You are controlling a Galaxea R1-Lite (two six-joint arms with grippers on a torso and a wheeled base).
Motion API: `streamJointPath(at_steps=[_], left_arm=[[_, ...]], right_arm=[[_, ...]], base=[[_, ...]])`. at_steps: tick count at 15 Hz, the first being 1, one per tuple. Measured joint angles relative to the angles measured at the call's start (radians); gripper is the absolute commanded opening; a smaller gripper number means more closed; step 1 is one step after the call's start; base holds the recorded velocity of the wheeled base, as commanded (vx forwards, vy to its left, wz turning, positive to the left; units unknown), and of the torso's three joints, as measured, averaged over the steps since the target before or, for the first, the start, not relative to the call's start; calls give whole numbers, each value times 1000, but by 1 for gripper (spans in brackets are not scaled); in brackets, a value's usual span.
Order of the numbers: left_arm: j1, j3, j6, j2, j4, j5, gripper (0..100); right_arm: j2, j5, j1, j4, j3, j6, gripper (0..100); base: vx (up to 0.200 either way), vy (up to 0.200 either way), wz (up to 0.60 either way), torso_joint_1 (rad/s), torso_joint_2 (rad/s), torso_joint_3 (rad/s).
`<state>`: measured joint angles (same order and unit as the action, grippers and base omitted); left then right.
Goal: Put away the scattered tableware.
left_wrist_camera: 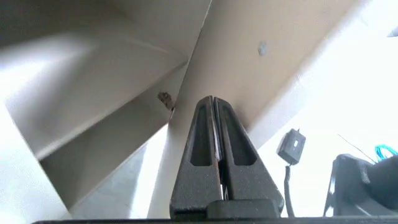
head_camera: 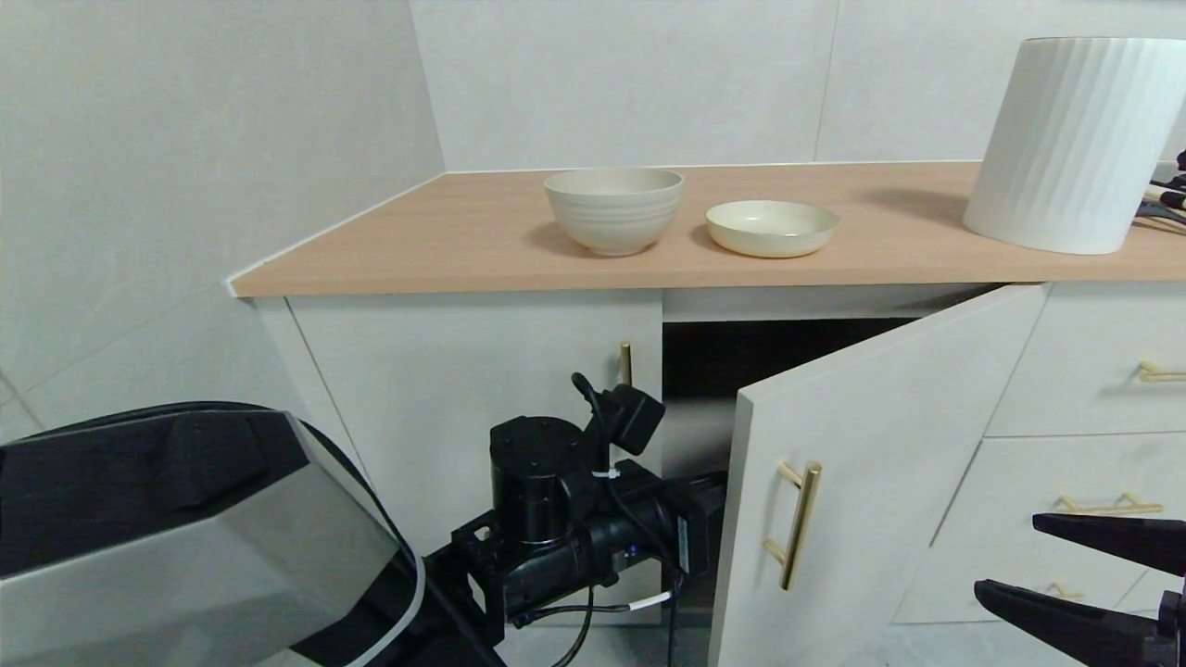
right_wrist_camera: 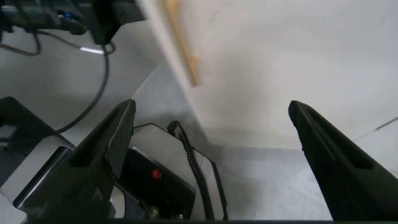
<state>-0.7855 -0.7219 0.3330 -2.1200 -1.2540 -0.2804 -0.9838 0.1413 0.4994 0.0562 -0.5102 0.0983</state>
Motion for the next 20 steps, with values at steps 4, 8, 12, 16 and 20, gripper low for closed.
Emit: streamJointPath(at_steps=[4,8,12,16,20], left_arm=[[-2,-84,0,-35,51,-4,0],[-5,-169,-2,-48,126,-3,0],[-14,-194,-2,-51,135,0,0],[-18,-231,-2,-59,139,-3,0],[-52,-271,-7,-74,206,42,0]], right_arm=[[0,7,0,0,6,-1,100],[-4,7,0,0,9,-1,100],[-7,7,0,-1,11,-3,100],[-2,41,0,-1,15,-3,100],[2,64,7,-3,18,-3,100]], base=[[0,0,0,0,0,0],[-50,0,0,-1,2,2],[-100,0,0,6,0,0],[0,0,0,0,0,0],[0,0,0,0,0,0]])
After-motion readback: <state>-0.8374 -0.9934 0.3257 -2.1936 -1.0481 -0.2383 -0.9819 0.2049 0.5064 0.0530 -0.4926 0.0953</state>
